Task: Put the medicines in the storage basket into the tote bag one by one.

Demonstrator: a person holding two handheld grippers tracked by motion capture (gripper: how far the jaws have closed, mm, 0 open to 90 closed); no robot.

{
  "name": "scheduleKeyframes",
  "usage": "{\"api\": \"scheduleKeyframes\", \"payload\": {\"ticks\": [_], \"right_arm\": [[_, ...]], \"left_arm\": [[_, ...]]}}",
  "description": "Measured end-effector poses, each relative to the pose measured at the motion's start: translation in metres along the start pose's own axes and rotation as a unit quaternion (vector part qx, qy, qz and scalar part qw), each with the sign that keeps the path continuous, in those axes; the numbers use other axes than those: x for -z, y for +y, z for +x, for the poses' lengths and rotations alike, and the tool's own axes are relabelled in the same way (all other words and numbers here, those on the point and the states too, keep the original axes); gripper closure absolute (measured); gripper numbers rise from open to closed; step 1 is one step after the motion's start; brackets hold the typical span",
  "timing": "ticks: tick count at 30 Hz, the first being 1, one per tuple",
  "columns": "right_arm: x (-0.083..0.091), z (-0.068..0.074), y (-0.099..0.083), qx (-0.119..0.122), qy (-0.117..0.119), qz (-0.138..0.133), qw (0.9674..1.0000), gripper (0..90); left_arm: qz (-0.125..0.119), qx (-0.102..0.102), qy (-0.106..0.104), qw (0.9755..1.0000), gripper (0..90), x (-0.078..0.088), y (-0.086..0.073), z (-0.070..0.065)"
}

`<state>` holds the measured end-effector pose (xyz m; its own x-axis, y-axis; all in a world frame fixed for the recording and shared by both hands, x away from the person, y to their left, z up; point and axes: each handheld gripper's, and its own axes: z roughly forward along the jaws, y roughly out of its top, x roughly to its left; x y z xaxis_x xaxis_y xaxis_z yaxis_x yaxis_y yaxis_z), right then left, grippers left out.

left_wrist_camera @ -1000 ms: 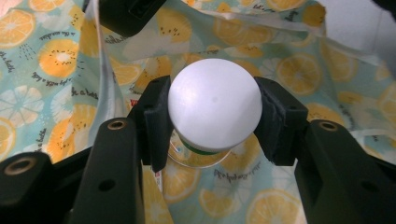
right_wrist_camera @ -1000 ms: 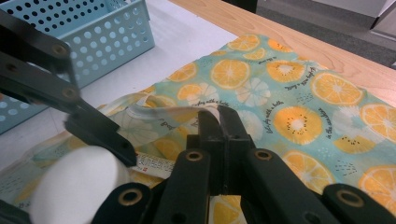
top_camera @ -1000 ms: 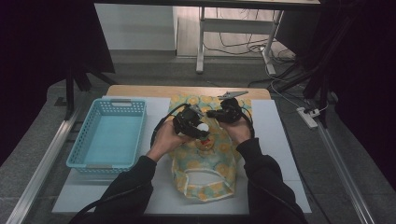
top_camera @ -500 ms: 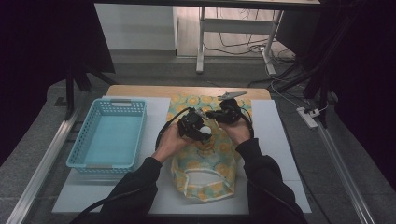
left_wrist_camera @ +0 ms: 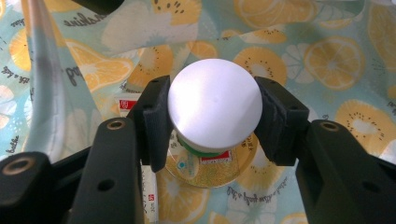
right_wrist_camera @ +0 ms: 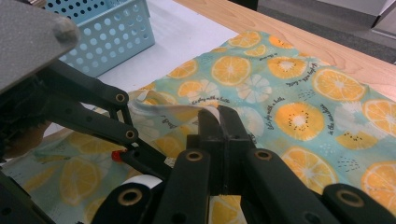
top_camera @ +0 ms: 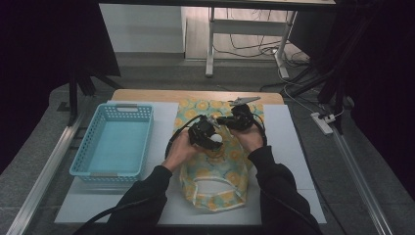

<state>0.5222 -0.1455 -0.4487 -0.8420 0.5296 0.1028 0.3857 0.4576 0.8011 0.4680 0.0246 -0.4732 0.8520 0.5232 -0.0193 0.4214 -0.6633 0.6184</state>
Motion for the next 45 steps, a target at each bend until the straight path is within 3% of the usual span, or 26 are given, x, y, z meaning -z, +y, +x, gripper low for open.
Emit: {"api": "scheduleKeyframes", "payload": {"ticks": [4, 9, 16, 21, 26, 32, 41, 45], "right_arm": [[0.000, 0.000, 0.000, 0.000, 0.000, 0.001, 1.0000, 90.0], [0.001, 0.000, -0.001, -0.001, 0.001, 0.000, 1.0000, 90.0], [0.002, -0.001, -0.002, -0.004, 0.001, 0.001, 1.0000, 90.0], [0.003, -0.002, -0.003, -0.005, 0.002, 0.000, 1.0000, 90.0], [0.003, -0.002, -0.003, -0.006, 0.001, 0.000, 1.0000, 90.0], [0.003, -0.001, -0.003, -0.005, 0.002, 0.000, 1.0000, 90.0], [0.002, 0.001, -0.002, -0.002, 0.003, 0.002, 1.0000, 90.0], [0.002, 0.002, -0.002, -0.001, 0.003, 0.002, 1.0000, 90.0]], "left_arm": [[-0.011, 0.007, -0.003, 0.9999, 38.5, 0.002, 0.001, 0.001], [-0.025, 0.010, 0.008, 0.9996, 29.9, 0.011, 0.002, -0.001], [-0.056, 0.032, -0.030, 0.9975, 20.1, 0.027, -0.002, 0.000], [-0.071, 0.051, -0.041, 0.9953, 14.2, 0.037, -0.006, -0.001], [-0.079, 0.051, -0.063, 0.9936, 5.3, 0.046, -0.011, -0.004], [-0.106, 0.057, -0.071, 0.9903, 1.6, 0.059, -0.021, -0.007], [-0.117, 0.044, -0.089, 0.9882, 1.6, 0.070, -0.033, -0.019], [-0.114, 0.043, -0.082, 0.9891, 0.5, 0.071, -0.039, -0.026]]}}
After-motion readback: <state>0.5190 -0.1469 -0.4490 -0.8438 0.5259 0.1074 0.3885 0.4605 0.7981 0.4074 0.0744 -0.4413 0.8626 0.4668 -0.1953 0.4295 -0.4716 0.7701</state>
